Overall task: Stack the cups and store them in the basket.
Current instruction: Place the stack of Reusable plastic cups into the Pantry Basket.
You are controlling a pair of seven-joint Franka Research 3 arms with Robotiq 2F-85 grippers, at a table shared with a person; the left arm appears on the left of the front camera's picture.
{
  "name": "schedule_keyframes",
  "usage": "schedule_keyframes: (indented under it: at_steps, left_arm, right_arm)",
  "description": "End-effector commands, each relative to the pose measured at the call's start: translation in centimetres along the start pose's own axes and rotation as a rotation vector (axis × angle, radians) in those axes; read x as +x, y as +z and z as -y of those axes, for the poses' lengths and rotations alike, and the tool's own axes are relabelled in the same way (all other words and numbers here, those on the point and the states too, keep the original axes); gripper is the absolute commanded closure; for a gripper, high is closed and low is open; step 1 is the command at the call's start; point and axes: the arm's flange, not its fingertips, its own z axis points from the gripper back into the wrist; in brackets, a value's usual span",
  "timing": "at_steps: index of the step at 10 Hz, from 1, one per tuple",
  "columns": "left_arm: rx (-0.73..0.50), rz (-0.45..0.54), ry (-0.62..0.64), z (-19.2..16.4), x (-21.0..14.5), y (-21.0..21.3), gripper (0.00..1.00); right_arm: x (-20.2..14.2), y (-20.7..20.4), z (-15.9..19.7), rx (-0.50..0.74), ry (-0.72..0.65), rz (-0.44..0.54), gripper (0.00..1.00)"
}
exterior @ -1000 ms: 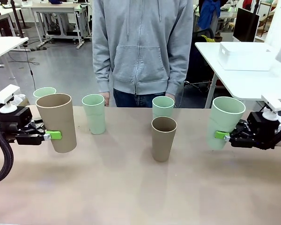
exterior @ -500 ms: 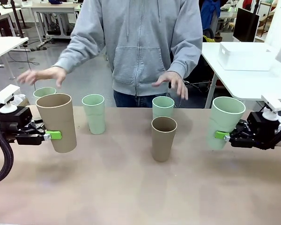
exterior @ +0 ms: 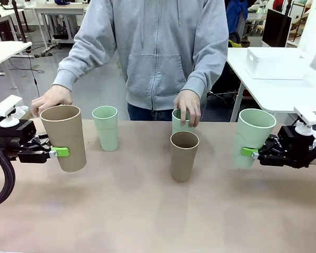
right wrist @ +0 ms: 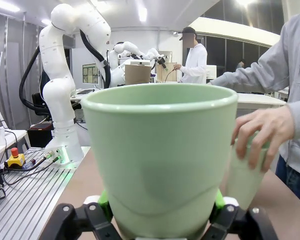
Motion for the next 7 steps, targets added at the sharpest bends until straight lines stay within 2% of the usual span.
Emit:
schedule_keyframes:
  at_steps: [1,7]
  left_arm:
    - [0.008,0.007,0.004,-0.07,0.44,-0.01,0.15]
    - [0.008,0.007,0.004,-0.07,0.44,-0.01,0.15]
  right_arm:
    - [0.19,-0.02,0.05,-0.003,0.011,0.002,0.16]
    - [0.19,-0.02,0.05,-0.003,0.011,0.002,0.16]
